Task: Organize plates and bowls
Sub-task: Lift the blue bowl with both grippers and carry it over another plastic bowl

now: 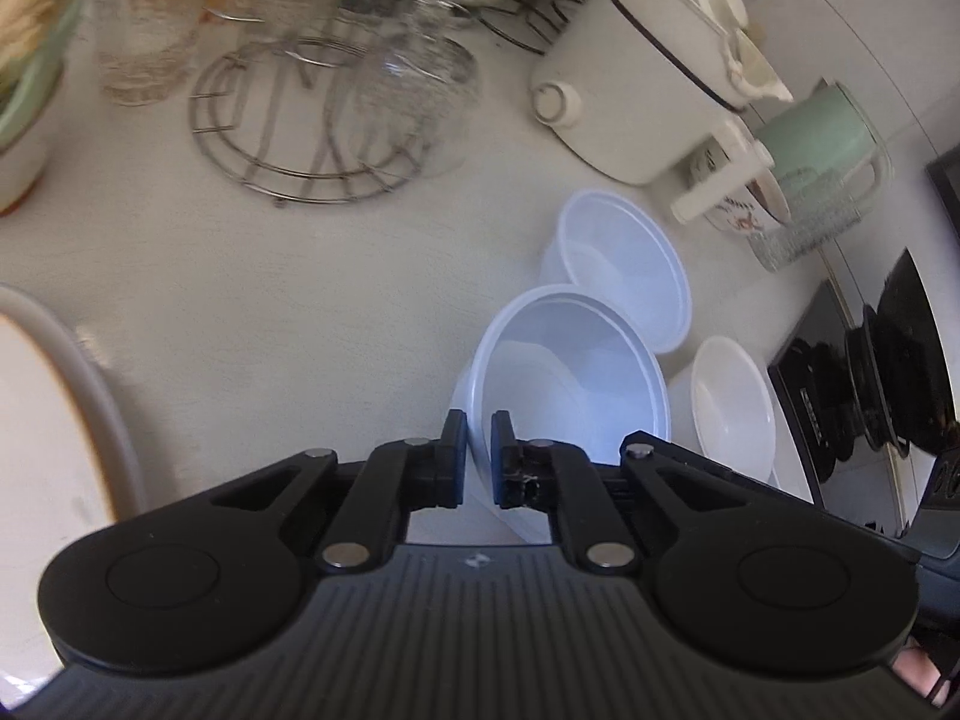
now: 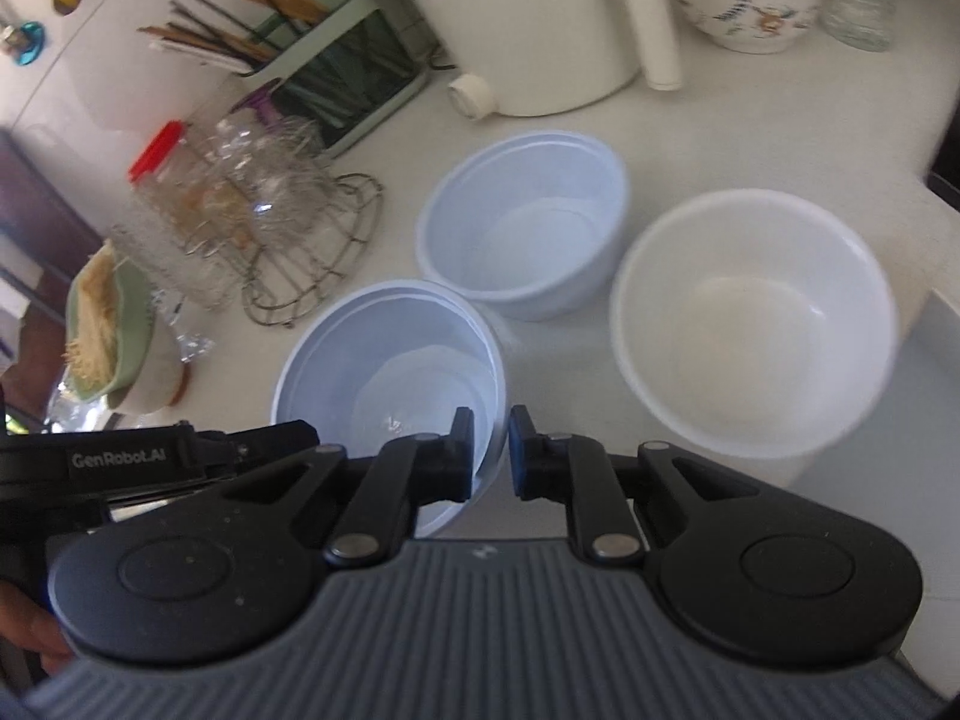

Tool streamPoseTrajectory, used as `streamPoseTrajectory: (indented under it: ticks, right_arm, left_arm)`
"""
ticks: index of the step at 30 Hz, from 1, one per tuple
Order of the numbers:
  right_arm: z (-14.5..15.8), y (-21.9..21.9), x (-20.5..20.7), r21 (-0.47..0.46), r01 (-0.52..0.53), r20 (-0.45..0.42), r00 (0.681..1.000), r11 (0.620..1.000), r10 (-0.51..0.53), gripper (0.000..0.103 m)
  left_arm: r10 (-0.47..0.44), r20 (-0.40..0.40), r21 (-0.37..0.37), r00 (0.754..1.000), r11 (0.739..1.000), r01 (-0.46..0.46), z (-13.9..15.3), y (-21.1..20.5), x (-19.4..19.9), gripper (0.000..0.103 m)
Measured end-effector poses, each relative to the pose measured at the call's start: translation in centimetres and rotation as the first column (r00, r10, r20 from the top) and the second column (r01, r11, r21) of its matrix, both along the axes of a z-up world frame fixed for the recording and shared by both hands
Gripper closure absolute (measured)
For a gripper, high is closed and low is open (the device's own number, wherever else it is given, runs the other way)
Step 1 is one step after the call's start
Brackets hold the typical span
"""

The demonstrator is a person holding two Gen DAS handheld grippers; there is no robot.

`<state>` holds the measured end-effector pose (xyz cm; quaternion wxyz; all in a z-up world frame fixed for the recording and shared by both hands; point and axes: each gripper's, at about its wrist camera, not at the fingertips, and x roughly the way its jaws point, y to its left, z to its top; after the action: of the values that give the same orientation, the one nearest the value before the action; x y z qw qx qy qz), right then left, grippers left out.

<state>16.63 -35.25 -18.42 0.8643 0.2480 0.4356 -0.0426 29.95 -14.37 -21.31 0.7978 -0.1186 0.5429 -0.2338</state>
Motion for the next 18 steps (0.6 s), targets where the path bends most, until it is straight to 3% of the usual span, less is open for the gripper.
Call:
streamPoseTrajectory:
  ticks: [11,18]
  right_arm:
    - [-0.1,3.7,2.6,-0.002,-0.192,0.004,0.981,0.981,0.192,0.088]
    - [-0.7,4.9,3.8,-0.001,-0.232,-0.019,0.972,0.973,0.232,0.088]
  left_arm:
    - [0.102,-0.027,0.053,0.994,0.993,-0.101,0.0,4.9,-0.2,0.093]
    - [0.133,-0.012,0.068,0.991,0.989,-0.132,0.0,6.1,-0.3,0.093]
